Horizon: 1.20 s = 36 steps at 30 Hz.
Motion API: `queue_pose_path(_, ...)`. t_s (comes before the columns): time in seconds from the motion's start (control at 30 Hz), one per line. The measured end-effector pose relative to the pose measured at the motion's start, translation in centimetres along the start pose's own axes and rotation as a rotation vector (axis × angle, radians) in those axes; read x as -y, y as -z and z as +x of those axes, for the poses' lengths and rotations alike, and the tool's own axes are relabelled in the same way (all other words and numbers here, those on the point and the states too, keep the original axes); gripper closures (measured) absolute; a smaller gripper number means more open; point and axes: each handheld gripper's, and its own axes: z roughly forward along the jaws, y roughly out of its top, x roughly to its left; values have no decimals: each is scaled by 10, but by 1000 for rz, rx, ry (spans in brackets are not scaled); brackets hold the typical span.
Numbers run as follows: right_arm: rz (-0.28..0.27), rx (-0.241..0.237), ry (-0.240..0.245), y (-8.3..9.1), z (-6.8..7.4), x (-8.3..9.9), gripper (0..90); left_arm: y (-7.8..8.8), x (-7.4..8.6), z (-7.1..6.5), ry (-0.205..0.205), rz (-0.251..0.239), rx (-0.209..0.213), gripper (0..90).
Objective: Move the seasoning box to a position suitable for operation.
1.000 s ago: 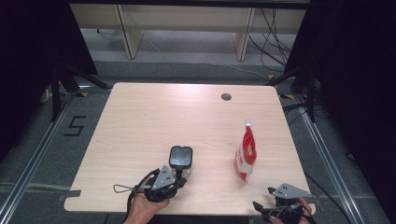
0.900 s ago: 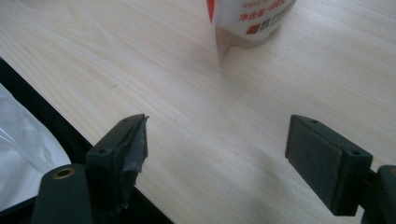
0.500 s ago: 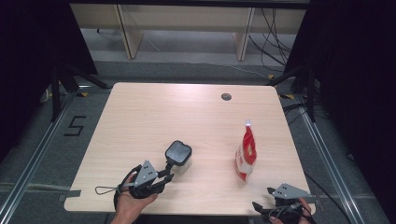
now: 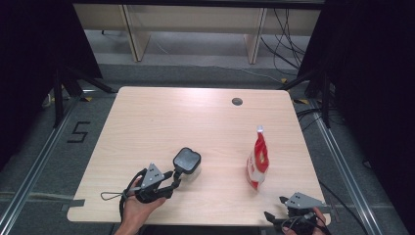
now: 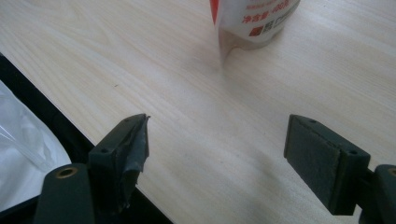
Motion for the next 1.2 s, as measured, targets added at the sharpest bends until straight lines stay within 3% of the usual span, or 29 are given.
queue_pose_path(0.03, -8, 12, 24, -1, -2, 0, 232, -2, -2, 1, -30, 6, -4, 594)
queue_pose_path(0.1, -7, 13, 26, -1, -2, 0, 232, -3, -2, 3, -31, 3, -4, 616)
queue_pose_path(0.13, 1, -3, -4, 0, 1, 0, 233, -3, -1, 5, -12, 2, 1, 641)
queue_pose_path(0.17, 8, 8, -2, 1, 1, 0, 234, -2, -1, 6, -27, 2, -9, 674)
queue_pose_path(0.27, -6, 10, 26, -1, -2, 0, 233, -2, -1, 7, -13, 3, -7, 712)
queue_pose_path(0.37, -7, -2, 3, 0, -1, 0, 234, -1, -1, 15, -28, 10, -26, 715)
queue_pose_path(0.5, -7, 10, 26, -1, -2, 0, 234, -4, -2, 16, -5, 7, -36, 703)
queue_pose_path(0.6, -6, 5, 12, -2, 0, 0, 237, -7, -3, 18, -18, 18, -27, 714)
queue_pose_path(0.67, -6, 10, 33, 0, -2, 0, 238, -7, -3, 18, -22, 20, -21, 720)
queue_pose_path(0.7, 1, 4, 4, 1, -1, 0, 238, -7, -3, 19, -42, 20, -13, 721)
queue_pose_path(0.9, 7, 3, -11, 2, 0, 0, 238, -6, -1, 21, -66, -1, 23, 723)
queue_pose_path(0.93, -2, 1, 21, 1, -2, 0, 238, -6, 0, 19, -61, -1, 31, 723)
queue_pose_path(0.97, -3, -5, 15, 0, -1, 0, 238, -4, 0, 19, -87, 9, 30, 723)
queue_pose_path(1.03, 2, 2, 18, 0, -1, 0, 238, -5, 1, 17, -70, -2, 81, 724)
queue_pose_path(1.1, 1, -8, 5, 0, 0, 0, 240, -5, 2, 15, -60, -5, 99, 724)
queue_pose_path(1.2, -10, 10, 35, 0, -3, 0, 239, -4, 1, 13, -87, -1, 118, 724)
